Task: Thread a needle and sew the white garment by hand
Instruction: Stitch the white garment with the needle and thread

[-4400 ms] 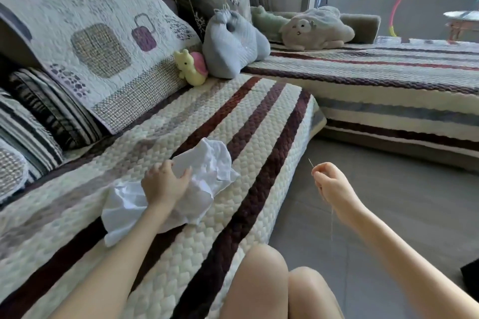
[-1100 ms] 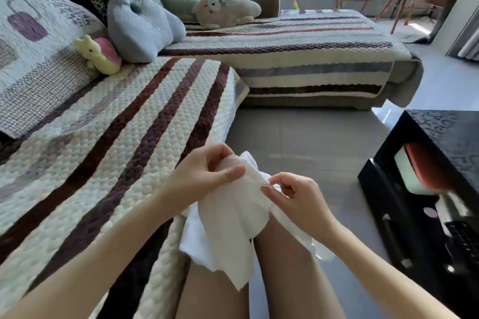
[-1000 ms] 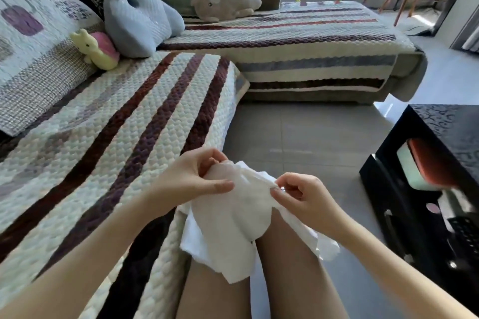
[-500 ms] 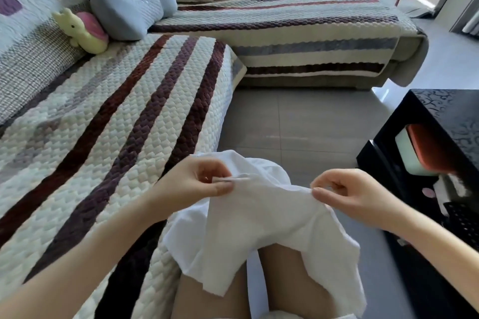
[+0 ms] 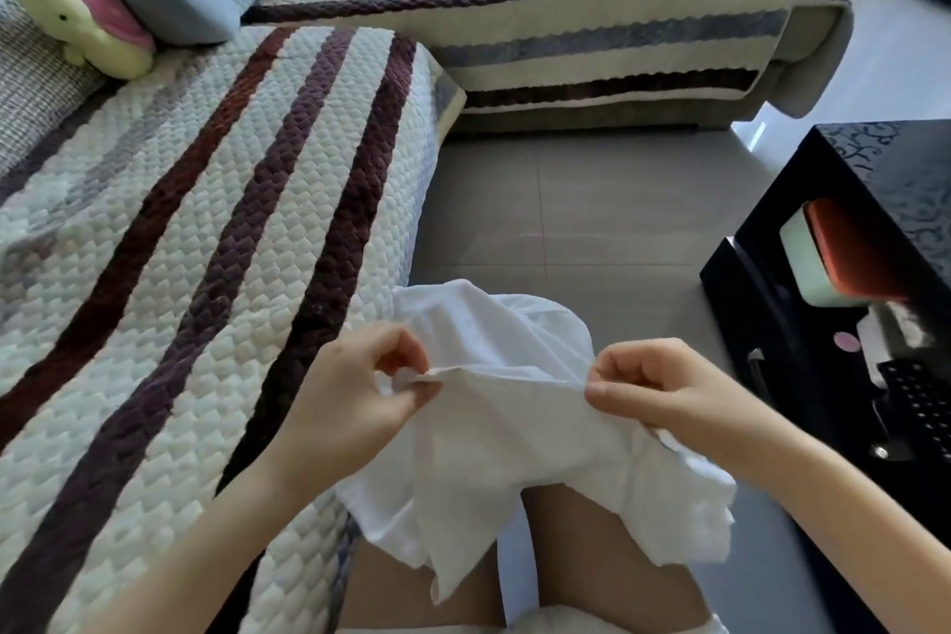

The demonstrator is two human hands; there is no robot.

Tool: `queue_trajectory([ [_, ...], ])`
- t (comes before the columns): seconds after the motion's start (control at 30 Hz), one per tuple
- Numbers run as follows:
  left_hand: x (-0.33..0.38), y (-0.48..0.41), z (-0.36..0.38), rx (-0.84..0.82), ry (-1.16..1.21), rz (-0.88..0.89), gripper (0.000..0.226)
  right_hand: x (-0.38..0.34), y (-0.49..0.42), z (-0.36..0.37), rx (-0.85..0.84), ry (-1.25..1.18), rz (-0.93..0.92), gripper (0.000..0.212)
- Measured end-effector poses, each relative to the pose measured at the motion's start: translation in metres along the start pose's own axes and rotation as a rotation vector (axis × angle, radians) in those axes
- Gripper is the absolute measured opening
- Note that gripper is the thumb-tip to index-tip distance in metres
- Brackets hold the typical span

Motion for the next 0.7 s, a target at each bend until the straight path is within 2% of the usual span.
queue_trajectory([
  [0.03, 0.002, 0.0, 0.001, -0.007, -0.06, 0.068, 0.023, -0.002, 0.001, -0.002, -0.076, -0.086, 0.047, 0.027],
  [0.1, 0.006, 0.001, 0.005, -0.078, -0.053, 0.13, 0.027, 0.001, -0.003, -0.005, -0.084, -0.062, 0.092, 0.025],
  [0.2, 0.008, -0.001, 0.015, -0.239, 0.315, -0.064, 0.03, 0.013, -0.013, -0.006, 0.041, 0.043, 0.111, 0.033],
  [0.27, 0.004, -0.001, 0.022, -0.263, 0.459, -0.192, 0.027, 0.019, -0.015, -0.006, 0.073, 0.034, 0.094, 0.031],
  [0.43, 0.002, -0.002, 0.032, -0.244, 0.454, -0.293, 0.021, 0.029, -0.009, -0.004, 0.137, 0.143, -0.045, 0.026],
  [0.57, -0.01, -0.005, 0.038, -0.246, 0.463, -0.399, 0.02, 0.037, -0.001, -0.006, 0.174, 0.26, -0.084, 0.029],
  [0.7, -0.012, -0.006, 0.041, -0.225, 0.425, -0.392, 0.019, 0.044, 0.007, -0.01, 0.274, 0.429, -0.116, 0.026],
])
Point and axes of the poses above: each hand's wrist, its own y-axis away from the middle knuckle, its own z-axis out of the palm, x = y × z, the point moved 3 cm from there along -y, towards the middle knuckle, and after that the axes turned 8 degrees about y, right-handed, at the moved point
